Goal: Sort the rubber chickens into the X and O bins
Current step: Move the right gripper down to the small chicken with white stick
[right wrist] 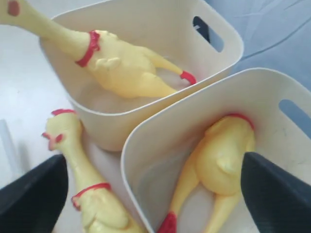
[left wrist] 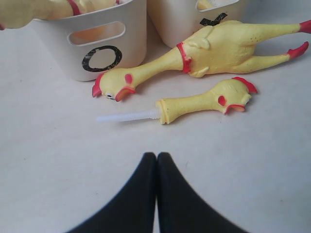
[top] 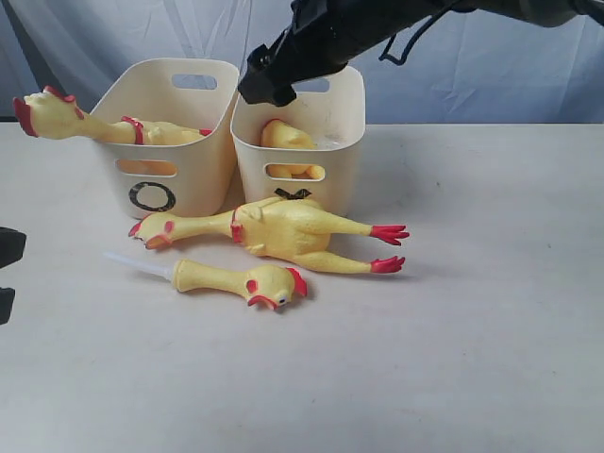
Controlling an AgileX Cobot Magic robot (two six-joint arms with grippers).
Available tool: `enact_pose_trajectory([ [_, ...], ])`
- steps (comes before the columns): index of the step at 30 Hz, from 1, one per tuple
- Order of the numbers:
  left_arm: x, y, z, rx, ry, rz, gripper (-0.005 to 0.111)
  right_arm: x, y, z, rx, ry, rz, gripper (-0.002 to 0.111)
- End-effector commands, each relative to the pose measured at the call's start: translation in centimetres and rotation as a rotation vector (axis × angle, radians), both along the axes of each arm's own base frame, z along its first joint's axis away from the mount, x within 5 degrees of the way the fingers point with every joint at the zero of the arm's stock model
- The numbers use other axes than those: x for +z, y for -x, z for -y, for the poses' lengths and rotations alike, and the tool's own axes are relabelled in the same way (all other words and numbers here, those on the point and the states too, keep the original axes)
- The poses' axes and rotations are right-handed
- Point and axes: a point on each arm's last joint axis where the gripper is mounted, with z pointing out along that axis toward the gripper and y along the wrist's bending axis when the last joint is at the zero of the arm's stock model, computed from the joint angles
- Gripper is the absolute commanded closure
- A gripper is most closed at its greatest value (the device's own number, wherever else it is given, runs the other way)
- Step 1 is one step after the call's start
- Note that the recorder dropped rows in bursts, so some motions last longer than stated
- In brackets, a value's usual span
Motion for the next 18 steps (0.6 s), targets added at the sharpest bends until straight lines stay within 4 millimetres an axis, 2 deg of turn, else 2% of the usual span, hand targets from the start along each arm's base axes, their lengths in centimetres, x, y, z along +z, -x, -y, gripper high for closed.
enact_pose_trajectory([
  [1,0.0,0.2,0.0,0.003,0.004,0.004,0.107,1.2,1.7,0.2,0.073,0.017,-0.078,0.019],
  [6,0.0,0.2,0.0,0.003,0.004,0.004,0.107,1.1,3.1,-0.2,0.156,-0.006,-0.209,0.019],
  [11,0.0,0.2,0.0,0.003,0.004,0.004,0.107,1.0,4.4,-1.5,0.233,-0.023,-0.281,0.019],
  [15,0.0,0.2,0.0,0.003,0.004,0.004,0.107,0.4,5.7,-4.2,0.335,0.010,-0.275,0.019],
  [18,0.0,0.2,0.0,0.003,0.004,0.004,0.107,-0.9,6.6,-6.5,0.410,0.096,-0.244,0.019],
])
